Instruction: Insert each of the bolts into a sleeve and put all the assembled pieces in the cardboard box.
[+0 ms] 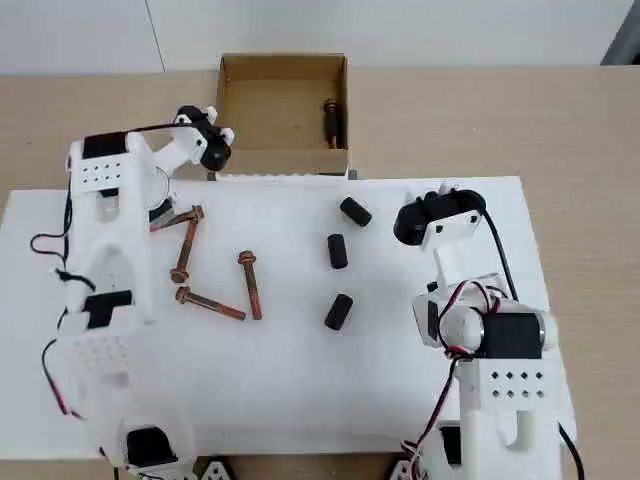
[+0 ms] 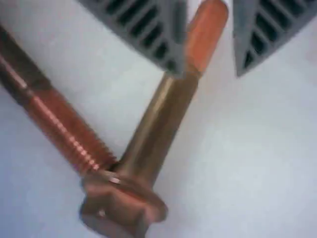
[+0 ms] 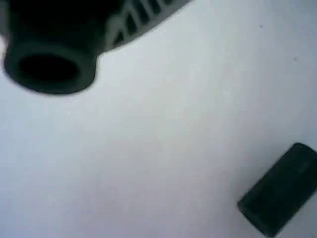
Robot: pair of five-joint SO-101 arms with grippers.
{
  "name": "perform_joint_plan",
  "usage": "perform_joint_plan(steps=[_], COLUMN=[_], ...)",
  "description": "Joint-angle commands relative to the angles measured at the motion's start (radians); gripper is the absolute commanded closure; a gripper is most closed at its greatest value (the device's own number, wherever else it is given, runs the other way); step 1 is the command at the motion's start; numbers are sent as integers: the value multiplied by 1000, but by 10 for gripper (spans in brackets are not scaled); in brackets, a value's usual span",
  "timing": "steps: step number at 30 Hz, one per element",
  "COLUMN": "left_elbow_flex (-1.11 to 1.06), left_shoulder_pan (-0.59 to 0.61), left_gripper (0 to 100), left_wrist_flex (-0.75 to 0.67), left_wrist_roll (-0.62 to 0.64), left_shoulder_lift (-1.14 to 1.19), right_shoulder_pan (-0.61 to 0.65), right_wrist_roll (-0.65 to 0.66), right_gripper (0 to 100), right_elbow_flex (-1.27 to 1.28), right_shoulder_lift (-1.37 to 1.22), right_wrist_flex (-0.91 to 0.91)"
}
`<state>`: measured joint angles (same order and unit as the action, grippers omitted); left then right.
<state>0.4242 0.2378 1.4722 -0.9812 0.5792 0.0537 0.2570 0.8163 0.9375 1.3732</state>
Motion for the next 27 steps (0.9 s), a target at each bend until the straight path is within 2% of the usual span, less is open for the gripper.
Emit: perform_joint_plan(steps=[1, 5, 17, 23, 27], left_elbow_flex=[143, 249, 437, 472, 472], left_shoulder_pan=[-20, -37, -37, -55, -60], left_gripper=[894, 894, 897, 990, 995], left_wrist_flex=[64, 109, 109, 109, 109], left_wrist_roll=[-3, -5, -5, -5, -5], left_shoulder_lift=[49, 138, 334, 379, 381], right_shoulder_pan=[-7, -7, -7, -7, -7], right_wrist_roll=[12, 12, 12, 12, 12], right_gripper=[991, 991, 991, 991, 991], right_elbow_flex=[-6, -6, -6, -6, -6], right_shoulder_lift=[12, 12, 12, 12, 12], right_wrist_flex=[-22, -22, -15, -21, -21])
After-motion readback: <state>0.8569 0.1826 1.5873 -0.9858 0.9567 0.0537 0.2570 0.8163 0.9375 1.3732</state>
